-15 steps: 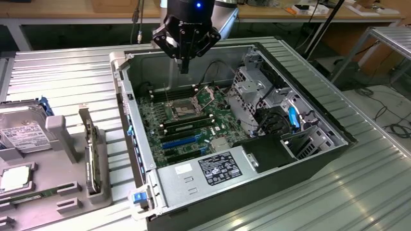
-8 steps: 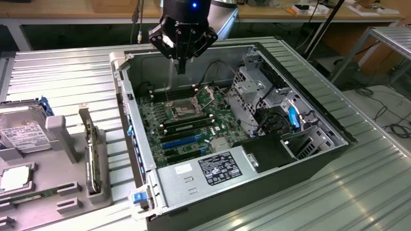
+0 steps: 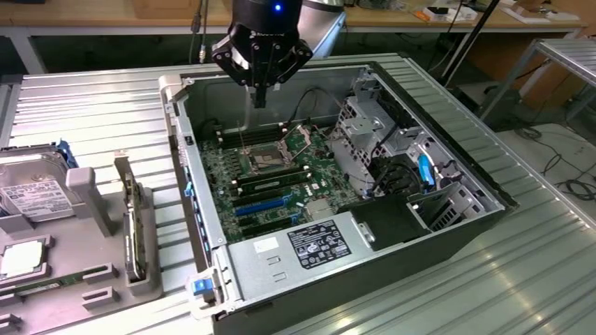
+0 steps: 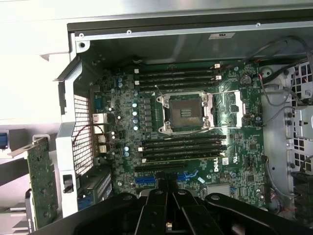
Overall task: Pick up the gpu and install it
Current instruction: 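Reach for the gpu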
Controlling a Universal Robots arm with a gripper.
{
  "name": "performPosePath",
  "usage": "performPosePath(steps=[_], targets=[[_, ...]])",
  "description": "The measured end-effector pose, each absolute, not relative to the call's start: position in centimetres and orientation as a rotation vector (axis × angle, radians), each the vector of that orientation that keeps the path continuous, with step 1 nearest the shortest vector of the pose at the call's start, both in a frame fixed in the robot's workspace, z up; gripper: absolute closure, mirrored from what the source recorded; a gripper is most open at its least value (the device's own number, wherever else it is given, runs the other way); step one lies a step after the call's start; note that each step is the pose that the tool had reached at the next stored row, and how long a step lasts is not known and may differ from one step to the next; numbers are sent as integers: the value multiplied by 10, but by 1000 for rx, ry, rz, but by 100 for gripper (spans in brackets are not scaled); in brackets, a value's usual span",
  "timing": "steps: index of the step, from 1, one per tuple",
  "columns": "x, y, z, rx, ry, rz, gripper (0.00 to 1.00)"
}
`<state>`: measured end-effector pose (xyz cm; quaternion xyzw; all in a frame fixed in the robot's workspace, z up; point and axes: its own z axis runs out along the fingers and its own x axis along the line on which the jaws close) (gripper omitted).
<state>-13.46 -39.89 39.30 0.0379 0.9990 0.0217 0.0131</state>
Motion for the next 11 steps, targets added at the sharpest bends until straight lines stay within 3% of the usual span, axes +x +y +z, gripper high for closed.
performPosePath(steps=[11], targets=[[-138,-399,393,118,3112,68,89]])
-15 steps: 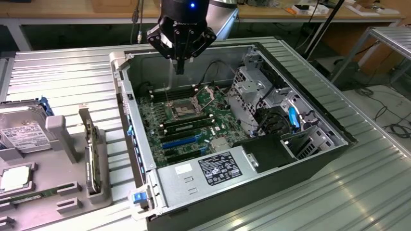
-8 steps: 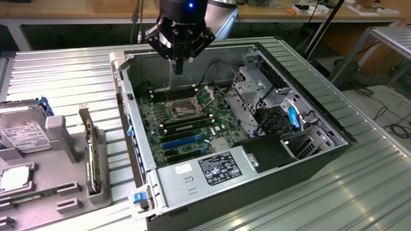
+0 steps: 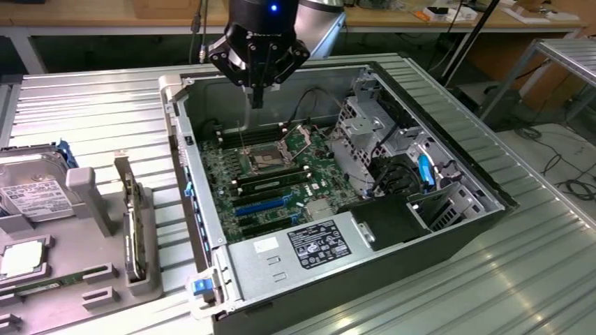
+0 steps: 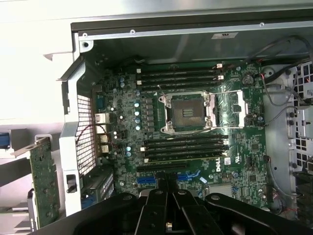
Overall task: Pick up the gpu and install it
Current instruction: 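Reach for the gpu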
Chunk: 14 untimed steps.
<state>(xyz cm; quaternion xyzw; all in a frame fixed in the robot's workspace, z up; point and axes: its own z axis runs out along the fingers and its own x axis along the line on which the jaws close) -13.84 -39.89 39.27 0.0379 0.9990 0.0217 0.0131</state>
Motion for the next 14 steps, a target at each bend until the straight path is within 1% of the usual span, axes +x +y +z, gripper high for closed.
performPosePath(steps=[14], targets=[[-144,-399,392,118,3113,68,89]])
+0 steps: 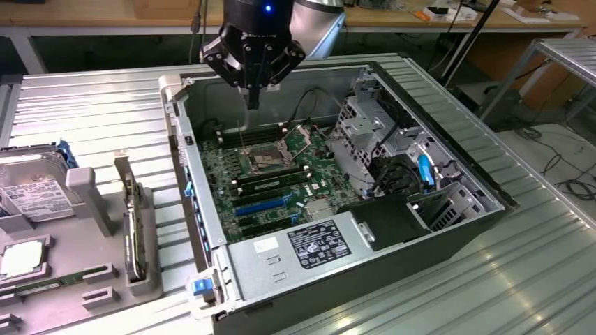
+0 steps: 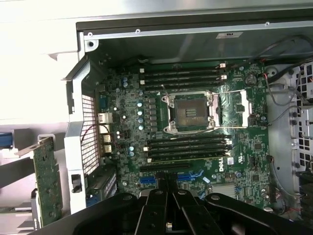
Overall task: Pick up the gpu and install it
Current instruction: 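Reach for the gpu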
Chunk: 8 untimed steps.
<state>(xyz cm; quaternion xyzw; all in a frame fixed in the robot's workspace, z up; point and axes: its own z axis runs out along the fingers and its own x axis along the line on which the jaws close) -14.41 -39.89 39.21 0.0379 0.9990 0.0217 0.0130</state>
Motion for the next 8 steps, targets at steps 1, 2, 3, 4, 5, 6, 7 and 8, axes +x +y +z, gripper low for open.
performPosePath(steps=[1,2,3,4,5,6,7,8], targets=[[-145,-399,392,118,3113,68,89],[-145,-399,392,118,3112,68,89],[-146,-399,392,118,3112,68,89],[-146,-399,392,118,3113,68,89],[-147,-399,392,118,3112,68,89],[-147,-399,392,118,3112,68,89],[-148,-399,392,118,3113,68,89],[-148,-399,392,118,3113,68,89]])
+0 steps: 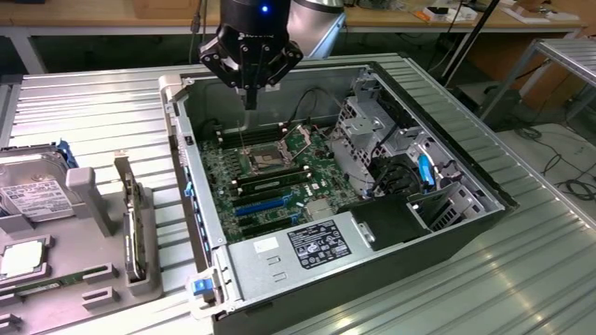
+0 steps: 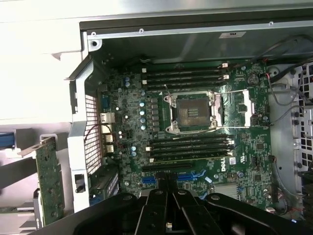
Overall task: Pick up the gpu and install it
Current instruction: 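Reach for the gpu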
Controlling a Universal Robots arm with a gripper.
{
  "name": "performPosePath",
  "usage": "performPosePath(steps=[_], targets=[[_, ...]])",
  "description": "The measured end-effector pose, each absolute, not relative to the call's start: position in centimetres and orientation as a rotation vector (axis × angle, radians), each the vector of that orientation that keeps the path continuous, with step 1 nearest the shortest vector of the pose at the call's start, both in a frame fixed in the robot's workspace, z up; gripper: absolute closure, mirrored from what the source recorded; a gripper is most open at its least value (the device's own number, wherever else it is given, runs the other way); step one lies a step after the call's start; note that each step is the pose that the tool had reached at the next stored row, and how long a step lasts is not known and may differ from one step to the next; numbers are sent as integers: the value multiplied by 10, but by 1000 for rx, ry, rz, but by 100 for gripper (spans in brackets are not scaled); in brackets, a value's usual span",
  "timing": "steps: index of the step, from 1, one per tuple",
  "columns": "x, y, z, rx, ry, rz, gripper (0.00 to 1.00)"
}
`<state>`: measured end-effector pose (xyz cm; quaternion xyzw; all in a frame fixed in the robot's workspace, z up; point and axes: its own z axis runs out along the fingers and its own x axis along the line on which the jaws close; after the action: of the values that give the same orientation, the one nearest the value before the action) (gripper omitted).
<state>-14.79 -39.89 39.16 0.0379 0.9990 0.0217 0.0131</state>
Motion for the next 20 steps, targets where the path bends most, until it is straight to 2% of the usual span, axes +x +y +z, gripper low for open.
performPosePath(steps=[20], targets=[[-158,-399,391,118,3112,68,89]])
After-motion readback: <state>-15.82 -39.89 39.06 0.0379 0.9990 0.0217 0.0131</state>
